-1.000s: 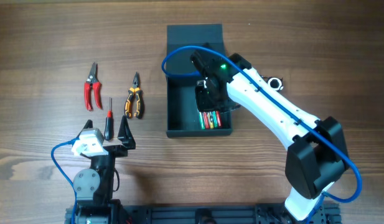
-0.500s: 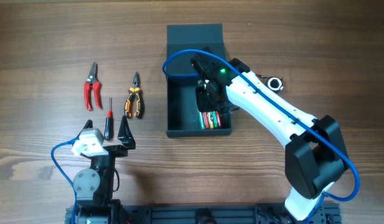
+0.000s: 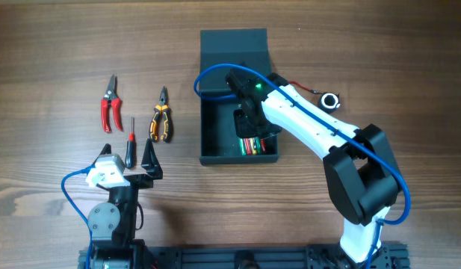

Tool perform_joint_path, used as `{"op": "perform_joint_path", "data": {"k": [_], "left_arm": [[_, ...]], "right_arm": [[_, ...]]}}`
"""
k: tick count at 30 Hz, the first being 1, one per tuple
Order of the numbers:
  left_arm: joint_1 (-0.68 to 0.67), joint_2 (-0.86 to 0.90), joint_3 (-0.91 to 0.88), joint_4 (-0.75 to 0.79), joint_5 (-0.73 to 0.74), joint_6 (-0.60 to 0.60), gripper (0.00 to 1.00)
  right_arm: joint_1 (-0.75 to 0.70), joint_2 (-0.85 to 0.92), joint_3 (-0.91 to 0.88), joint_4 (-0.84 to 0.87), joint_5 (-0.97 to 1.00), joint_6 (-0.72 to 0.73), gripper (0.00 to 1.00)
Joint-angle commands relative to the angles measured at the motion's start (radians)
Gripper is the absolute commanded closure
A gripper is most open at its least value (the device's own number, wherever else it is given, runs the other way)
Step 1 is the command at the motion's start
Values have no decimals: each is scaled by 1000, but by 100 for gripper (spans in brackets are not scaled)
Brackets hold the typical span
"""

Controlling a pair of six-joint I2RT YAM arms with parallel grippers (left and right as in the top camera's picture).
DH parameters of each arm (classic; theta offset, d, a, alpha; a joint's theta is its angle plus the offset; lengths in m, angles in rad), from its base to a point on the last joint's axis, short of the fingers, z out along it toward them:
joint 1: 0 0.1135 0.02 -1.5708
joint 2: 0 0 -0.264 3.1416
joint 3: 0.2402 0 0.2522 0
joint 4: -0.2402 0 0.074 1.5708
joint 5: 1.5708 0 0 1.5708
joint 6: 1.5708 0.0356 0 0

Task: Pack container
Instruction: 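Lower the T-wrench into the green box and open the right gripper, then move the right gripper to the tape measure and grasp it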

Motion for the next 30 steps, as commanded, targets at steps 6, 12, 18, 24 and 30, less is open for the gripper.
{"op": "perform_joint_path", "data": {"k": [6,12,18,24,30], "left_arm": [[8,-5,-6,3,15,20,0],[8,-5,-6,3,15,20,0],[8,-5,-6,3,15,20,0],[8,-5,-6,3,16,20,0],[8,-5,-6,3,15,20,0]], "right_arm": [[-4,13,42,-24,-4,-9,41],[-44,5,477,-286,62,-85,41],[-385,3,643,-505,91,-139,28],[-599,6,552,-426,117,-315,9],[-605,7,41,-118,26,-342,4]]}}
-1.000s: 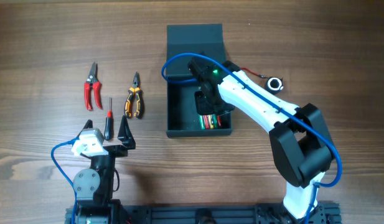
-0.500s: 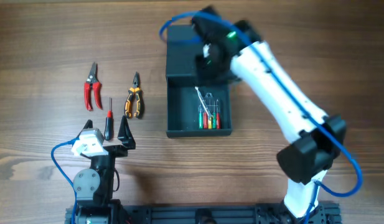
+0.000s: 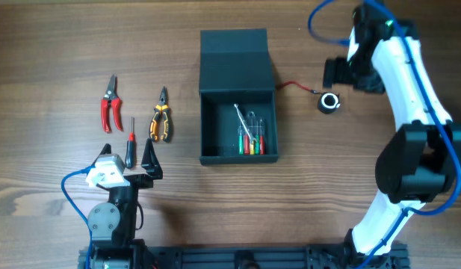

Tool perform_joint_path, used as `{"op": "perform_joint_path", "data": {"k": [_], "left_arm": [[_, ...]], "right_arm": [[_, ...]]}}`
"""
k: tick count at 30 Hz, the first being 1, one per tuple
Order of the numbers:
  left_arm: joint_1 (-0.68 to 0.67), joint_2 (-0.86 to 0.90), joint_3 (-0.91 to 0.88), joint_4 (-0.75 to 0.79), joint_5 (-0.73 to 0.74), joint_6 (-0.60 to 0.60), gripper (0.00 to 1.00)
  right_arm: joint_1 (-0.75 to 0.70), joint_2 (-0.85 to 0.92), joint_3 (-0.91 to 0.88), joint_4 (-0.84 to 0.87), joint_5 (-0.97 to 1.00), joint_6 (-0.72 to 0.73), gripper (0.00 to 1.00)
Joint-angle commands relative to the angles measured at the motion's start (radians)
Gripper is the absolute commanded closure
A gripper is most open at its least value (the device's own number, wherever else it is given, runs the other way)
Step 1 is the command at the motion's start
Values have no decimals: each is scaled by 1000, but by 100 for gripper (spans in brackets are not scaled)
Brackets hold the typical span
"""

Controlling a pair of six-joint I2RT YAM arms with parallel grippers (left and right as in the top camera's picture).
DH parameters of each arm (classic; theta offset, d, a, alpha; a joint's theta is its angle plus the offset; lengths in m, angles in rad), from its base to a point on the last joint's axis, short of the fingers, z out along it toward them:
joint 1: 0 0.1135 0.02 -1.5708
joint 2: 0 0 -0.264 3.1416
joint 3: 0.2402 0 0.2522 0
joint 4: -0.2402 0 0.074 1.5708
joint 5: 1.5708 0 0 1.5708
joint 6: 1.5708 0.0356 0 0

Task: Pack container
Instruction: 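Move the right gripper to the tape measure and grasp it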

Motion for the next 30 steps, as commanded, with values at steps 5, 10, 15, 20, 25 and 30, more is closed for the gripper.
{"op": "perform_joint_path", "data": {"k": [5,10,15,20,25,30], "left_arm": [[8,-5,-6,3,15,20,0],[8,-5,-6,3,15,20,0],[8,-5,-6,3,16,20,0],[8,-5,-6,3,15,20,0],[8,-5,-6,3,15,20,0],[8,-5,-6,3,15,20,0]], "right_arm": [[2,-2,-381,251,-72,5,4],[2,-2,-390,314,-141,7,10],[2,-2,-322,321,-155,-16,10],[2,-2,-261,331,-177,-20,10],[2,-2,-140,289,-168,-21,11],[2,65,-87,208,-124,-39,10]]}}
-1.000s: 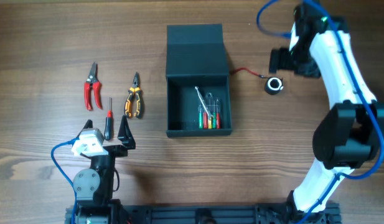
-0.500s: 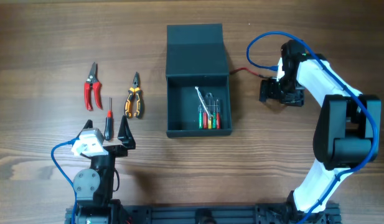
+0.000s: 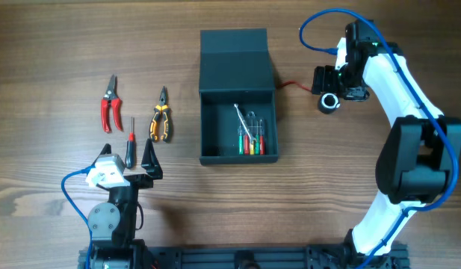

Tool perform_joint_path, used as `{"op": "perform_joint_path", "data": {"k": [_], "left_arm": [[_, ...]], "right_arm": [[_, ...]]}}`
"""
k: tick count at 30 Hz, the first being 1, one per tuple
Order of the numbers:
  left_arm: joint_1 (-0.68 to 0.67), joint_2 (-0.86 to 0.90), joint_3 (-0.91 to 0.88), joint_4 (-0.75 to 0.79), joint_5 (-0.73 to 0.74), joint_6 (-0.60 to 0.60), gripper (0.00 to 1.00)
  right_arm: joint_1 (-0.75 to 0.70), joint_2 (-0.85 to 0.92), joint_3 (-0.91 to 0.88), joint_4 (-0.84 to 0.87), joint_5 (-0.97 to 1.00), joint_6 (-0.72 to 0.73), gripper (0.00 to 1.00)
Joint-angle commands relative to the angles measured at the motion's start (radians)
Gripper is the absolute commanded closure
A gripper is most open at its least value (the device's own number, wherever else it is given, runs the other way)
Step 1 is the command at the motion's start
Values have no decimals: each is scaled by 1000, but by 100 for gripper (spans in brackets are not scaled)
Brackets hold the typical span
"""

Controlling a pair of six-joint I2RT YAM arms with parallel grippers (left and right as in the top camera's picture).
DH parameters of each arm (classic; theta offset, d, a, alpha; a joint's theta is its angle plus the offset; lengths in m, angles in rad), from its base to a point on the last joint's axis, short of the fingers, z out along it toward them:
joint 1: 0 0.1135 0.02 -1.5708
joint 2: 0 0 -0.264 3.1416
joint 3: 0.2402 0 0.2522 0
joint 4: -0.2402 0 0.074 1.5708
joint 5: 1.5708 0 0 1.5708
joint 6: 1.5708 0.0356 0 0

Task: Pack container
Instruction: 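Move the right gripper to the tape measure and grasp it, then place the tape measure into the green box and release it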

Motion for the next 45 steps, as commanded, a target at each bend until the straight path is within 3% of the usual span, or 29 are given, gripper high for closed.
{"op": "perform_joint_path", "data": {"k": [1,15,18,21,33,37,45], "left_arm": [[8,-5,-6,3,15,20,0],[8,-5,-6,3,15,20,0],[8,-5,-6,3,15,20,0],[8,-5,-6,3,15,20,0],[8,-5,-6,3,16,20,0],[8,-5,-6,3,15,20,0],[8,-5,-6,3,15,20,0]], "right_arm": [[2,103,104,-101,62,-40,8],[0,259,140,-117,90,-65,7],[0,259,140,-112,90,-65,23],[0,259,140,-115,90,-66,24],[0,259,144,-136,89,-91,51],[0,246,239,-187,28,-90,55],[57,235,666,-447,-6,-89,57]]}}
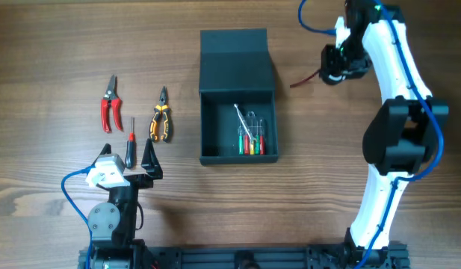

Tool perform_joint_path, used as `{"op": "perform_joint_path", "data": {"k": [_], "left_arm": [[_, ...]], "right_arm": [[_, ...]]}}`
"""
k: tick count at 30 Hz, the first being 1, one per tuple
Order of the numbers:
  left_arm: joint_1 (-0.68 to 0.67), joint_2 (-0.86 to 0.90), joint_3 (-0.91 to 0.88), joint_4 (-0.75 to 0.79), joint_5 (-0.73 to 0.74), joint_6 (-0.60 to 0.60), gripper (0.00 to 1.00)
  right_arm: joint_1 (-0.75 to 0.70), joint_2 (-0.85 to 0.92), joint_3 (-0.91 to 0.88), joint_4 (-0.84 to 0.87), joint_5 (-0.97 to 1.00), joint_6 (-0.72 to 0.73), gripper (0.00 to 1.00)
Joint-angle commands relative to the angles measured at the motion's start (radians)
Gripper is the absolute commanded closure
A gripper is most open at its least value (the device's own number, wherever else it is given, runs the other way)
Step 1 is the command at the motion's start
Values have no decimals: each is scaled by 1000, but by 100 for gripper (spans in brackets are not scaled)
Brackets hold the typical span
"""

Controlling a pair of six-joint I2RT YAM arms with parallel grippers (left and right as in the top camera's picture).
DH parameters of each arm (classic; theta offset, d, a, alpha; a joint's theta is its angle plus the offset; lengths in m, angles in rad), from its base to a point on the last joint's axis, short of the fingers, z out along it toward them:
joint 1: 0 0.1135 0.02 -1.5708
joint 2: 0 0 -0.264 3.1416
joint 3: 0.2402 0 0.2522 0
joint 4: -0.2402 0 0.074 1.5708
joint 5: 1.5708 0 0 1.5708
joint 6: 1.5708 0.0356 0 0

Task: Pack container
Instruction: 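Place the tape measure into the green box and release it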

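Note:
The dark container (208, 127) stands open at the table's middle, its lid (234, 58) folded back. A clear case of coloured screwdrivers (249, 137) lies inside. My right gripper (334, 69) is raised at the far right, beyond the box, shut on a small black round device whose red cord (305, 79) trails toward the lid. The device itself is mostly hidden by the fingers. My left gripper (140, 159) rests open at the front left, its fingertips beside a red-handled screwdriver (130, 142).
Red pruners (108, 103) and orange-and-black pliers (161, 122) lie to the left of the box. The right arm's white links run down the right side of the table to its base at the front edge.
The right gripper was down at the round device on the table to the right of the box. Now it is farther back with the device off the table and the red cord pulled along.
The right gripper was first inside the box at the screwdriver case. Then it was out at the far right, with the case left in the box. Then it stood over the round device, and now holds it raised. The left arm stayed still.

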Motion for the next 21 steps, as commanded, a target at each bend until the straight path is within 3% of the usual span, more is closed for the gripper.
{"op": "perform_joint_path", "data": {"k": [1,4,10,16,21], "left_arm": [[8,-5,-6,3,15,20,0],[8,-5,-6,3,15,20,0],[8,-5,-6,3,15,20,0],[8,-5,-6,3,16,20,0],[8,-5,-6,3,15,20,0]], "right_arm": [[74,-22,134,-78,-37,-11,57],[192,-48,221,-177,-43,-10,58],[391,-124,222,-292,-46,74,59],[448,-121,218,-291,-56,121,60],[448,-121,105,-235,-56,122,59]]}}
